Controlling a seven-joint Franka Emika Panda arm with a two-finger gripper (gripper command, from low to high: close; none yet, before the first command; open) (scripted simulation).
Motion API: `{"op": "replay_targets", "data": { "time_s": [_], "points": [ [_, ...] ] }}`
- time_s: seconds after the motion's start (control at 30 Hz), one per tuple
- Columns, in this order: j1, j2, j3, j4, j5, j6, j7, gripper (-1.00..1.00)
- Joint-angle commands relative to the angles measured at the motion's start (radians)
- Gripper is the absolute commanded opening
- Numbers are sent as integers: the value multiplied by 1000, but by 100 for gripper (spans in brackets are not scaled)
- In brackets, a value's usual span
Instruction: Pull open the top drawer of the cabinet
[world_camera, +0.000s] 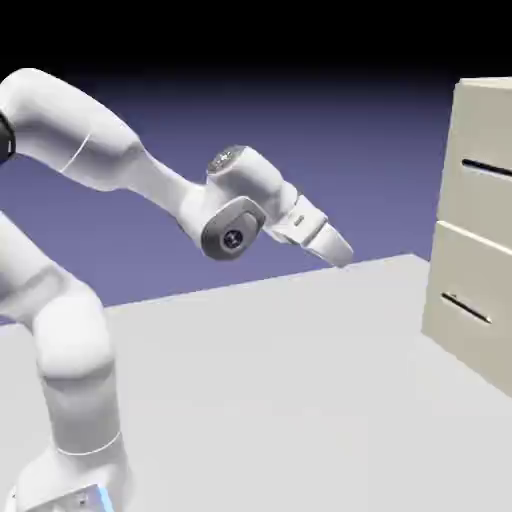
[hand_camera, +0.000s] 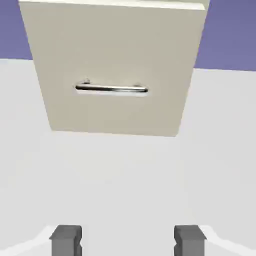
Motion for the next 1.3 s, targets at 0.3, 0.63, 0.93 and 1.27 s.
{"op": "replay_targets", "data": {
  "time_s": [0.3,0.63,0.93,1.27],
  "points": [
    [-350,-135,234,226,435,-59,67,0],
    [-699,-270,468,451,870,-119,134,0],
    [-1014,-392,679,654,1261,-172,194,0],
    [-1363,-527,913,880,1696,-231,260,0]
  ]
}}
